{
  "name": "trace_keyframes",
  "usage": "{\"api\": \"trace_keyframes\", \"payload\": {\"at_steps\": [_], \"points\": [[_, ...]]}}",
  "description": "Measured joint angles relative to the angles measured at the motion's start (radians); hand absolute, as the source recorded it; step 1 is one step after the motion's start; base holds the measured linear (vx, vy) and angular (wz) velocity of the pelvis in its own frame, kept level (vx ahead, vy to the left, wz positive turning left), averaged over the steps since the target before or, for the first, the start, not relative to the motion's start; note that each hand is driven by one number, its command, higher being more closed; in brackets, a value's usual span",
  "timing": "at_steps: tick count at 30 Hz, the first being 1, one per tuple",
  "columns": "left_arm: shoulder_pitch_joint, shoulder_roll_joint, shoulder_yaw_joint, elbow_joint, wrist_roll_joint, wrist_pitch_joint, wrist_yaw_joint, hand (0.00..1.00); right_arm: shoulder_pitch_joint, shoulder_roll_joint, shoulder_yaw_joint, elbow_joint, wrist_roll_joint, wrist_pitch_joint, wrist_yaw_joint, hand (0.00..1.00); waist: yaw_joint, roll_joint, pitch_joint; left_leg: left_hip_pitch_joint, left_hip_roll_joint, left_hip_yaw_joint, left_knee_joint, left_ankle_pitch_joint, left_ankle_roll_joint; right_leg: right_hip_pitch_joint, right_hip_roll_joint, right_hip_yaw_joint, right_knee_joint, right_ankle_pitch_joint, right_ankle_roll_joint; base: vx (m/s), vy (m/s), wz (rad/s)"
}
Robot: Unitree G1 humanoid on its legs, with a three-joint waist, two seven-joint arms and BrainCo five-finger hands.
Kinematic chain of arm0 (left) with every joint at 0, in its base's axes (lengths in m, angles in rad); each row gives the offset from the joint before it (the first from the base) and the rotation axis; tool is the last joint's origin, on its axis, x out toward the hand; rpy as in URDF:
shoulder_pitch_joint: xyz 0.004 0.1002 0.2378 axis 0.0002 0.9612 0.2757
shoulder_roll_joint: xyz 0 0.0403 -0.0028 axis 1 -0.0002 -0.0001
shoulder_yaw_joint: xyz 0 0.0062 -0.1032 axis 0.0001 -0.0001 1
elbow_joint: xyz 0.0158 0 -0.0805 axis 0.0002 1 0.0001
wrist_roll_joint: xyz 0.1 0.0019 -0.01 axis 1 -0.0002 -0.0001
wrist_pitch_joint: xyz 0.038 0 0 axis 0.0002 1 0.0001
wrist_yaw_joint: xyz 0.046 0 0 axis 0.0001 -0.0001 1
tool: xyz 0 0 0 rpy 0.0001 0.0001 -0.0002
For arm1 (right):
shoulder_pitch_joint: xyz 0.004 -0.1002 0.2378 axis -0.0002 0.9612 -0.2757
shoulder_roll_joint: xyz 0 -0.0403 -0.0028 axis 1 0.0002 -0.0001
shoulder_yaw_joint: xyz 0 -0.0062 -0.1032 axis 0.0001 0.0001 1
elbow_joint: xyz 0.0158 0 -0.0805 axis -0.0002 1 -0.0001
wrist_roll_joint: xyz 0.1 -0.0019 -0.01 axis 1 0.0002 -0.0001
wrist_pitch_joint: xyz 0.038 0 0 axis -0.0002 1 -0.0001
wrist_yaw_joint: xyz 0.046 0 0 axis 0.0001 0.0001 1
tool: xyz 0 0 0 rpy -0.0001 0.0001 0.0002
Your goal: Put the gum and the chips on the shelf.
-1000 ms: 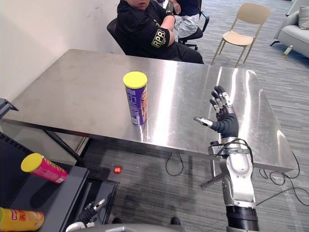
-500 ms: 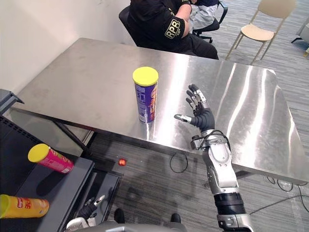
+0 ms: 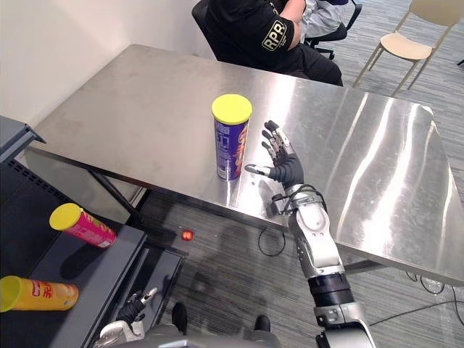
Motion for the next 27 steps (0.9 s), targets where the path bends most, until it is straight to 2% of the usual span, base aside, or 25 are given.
{"api": "trace_keyframes", "payload": {"at_steps": [6, 10, 15, 16, 23, 27], "points": [[-0.006, 0.005, 0.001, -0.001, 0.0, 0.0, 0.001, 0.0, -0.049, 0.001, 0.029, 0.025, 0.0, 0.0, -0.003, 0.0, 0.002, -0.005, 0.01, -0.015, 0.0, -0.022, 0.0, 0.008, 0.0, 0.0, 0.0, -0.02, -0.001, 0.0, 0.0, -0.02, -0.012, 0.09], [-0.013, 0.007, 0.004, -0.009, -0.001, 0.001, 0.005, 0.0, -0.075, 0.002, 0.033, 0.04, 0.0, 0.004, -0.017, 0.0, 0.022, -0.008, 0.023, -0.016, -0.001, -0.027, -0.001, 0.01, 0.0, 0.001, 0.0, -0.025, -0.002, 0.0, 0.0, -0.01, -0.006, 0.05], [-0.014, 0.012, 0.004, -0.011, -0.002, 0.0, 0.005, 0.0, -0.125, 0.004, 0.035, 0.073, -0.001, 0.007, -0.034, 0.0, 0.023, -0.01, 0.032, -0.022, -0.001, -0.034, -0.001, 0.012, 0.0, 0.002, 0.0, -0.033, -0.004, 0.0, 0.0, 0.0, -0.007, 0.04], [-0.015, 0.013, 0.003, -0.011, -0.002, 0.0, 0.005, 0.0, -0.135, 0.004, 0.035, 0.074, -0.001, 0.007, -0.038, 1.0, 0.023, -0.01, 0.034, -0.027, -0.001, -0.039, 0.0, 0.014, 0.001, 0.001, 0.0, -0.039, -0.005, 0.0, 0.0, 0.0, -0.014, 0.17], [-0.013, 0.014, 0.005, -0.03, -0.005, 0.001, 0.008, 0.0, -0.213, 0.004, 0.071, 0.129, -0.011, 0.011, -0.042, 1.0, 0.029, -0.015, 0.047, -0.036, -0.001, -0.051, 0.0, 0.019, 0.001, 0.002, 0.0, -0.05, -0.007, 0.0, 0.0, 0.0, -0.006, 0.05], [-0.013, 0.014, 0.004, -0.032, -0.005, 0.005, 0.008, 0.0, -0.248, -0.002, 0.081, 0.132, -0.021, 0.039, -0.045, 1.0, 0.027, -0.015, 0.047, -0.043, 0.001, -0.052, 0.0, 0.023, 0.0, -0.003, 0.001, -0.049, -0.005, 0.0, 0.0, 0.0, 0.0, 0.0]]}}
